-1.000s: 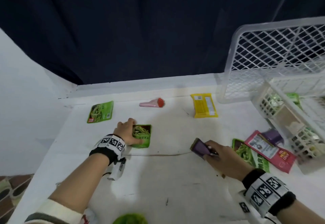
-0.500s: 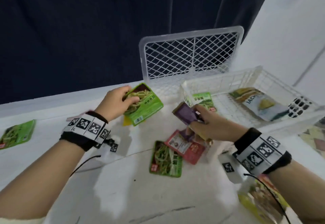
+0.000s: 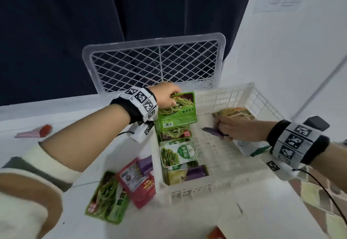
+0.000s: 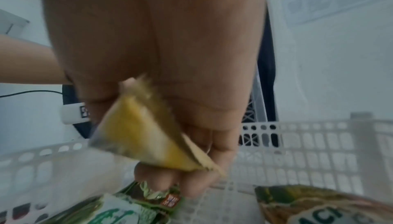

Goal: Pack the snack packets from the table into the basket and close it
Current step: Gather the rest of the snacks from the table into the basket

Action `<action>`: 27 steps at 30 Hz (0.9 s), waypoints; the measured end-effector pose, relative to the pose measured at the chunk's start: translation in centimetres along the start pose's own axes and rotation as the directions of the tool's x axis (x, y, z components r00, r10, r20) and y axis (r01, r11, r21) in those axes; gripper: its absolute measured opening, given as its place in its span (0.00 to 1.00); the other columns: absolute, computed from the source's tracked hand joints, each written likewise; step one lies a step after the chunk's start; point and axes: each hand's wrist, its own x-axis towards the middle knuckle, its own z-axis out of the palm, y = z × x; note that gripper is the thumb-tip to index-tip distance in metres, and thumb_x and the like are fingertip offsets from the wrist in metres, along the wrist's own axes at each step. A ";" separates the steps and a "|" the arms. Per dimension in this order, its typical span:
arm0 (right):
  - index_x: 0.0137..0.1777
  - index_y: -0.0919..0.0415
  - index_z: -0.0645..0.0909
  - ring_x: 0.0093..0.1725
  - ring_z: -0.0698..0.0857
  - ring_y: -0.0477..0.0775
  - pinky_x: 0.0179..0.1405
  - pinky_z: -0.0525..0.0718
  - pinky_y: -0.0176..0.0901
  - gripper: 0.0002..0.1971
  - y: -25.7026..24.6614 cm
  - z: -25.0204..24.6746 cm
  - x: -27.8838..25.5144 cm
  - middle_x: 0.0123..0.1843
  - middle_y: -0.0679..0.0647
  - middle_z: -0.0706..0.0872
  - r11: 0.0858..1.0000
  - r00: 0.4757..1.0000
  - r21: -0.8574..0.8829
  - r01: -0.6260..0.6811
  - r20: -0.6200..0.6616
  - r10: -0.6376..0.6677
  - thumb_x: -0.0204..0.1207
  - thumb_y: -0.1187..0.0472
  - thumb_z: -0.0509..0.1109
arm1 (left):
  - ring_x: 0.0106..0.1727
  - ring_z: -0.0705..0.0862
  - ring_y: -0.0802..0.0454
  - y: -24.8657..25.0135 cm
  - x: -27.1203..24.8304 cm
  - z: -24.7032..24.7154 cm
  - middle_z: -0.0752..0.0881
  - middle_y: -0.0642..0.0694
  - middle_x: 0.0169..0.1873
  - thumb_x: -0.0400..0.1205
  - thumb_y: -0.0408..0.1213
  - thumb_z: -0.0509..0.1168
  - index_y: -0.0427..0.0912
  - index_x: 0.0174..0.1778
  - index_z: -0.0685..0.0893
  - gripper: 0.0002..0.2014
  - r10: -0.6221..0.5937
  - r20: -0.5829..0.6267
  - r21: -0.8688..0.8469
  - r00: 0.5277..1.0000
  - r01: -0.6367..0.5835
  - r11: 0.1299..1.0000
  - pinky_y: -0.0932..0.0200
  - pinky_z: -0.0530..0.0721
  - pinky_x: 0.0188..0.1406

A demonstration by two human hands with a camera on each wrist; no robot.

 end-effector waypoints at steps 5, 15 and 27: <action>0.68 0.45 0.70 0.43 0.85 0.52 0.45 0.86 0.50 0.21 0.2 -0.1 2.4 0.53 0.45 0.83 0.999 0.947 -0.035 0.031 0.321 -0.018 0.76 0.49 0.68 | 0.64 0.80 0.42 1.0 4.9 2.7 0.83 0.40 0.64 0.78 0.34 0.71 0.38 0.66 0.80 0.20 -0.099 0.216 0.225 0.971 0.049 0.973 0.57 0.76 0.54; 0.70 0.52 0.75 0.35 0.86 0.39 0.43 0.85 0.40 0.27 -1.5 -1.5 7.9 0.52 0.51 0.89 0.933 0.845 -0.253 0.255 0.527 -0.088 0.71 0.54 0.77 | 0.35 0.82 0.47 0.6 8.7 4.8 0.84 0.46 0.32 0.67 0.36 0.76 0.42 0.33 0.80 0.10 -0.249 0.338 0.511 0.907 0.045 0.858 0.53 0.88 0.44; 0.69 0.52 0.75 0.46 0.83 0.48 0.47 0.84 0.43 0.28 -2.3 5.8 10.7 0.50 0.44 0.82 0.925 0.711 -0.114 0.363 0.675 -0.196 0.69 0.50 0.78 | 0.65 0.83 0.44 1.2 7.0 2.5 0.85 0.42 0.62 0.77 0.42 0.70 0.43 0.64 0.85 0.19 -0.263 0.560 0.293 0.786 0.109 0.950 0.59 0.81 0.40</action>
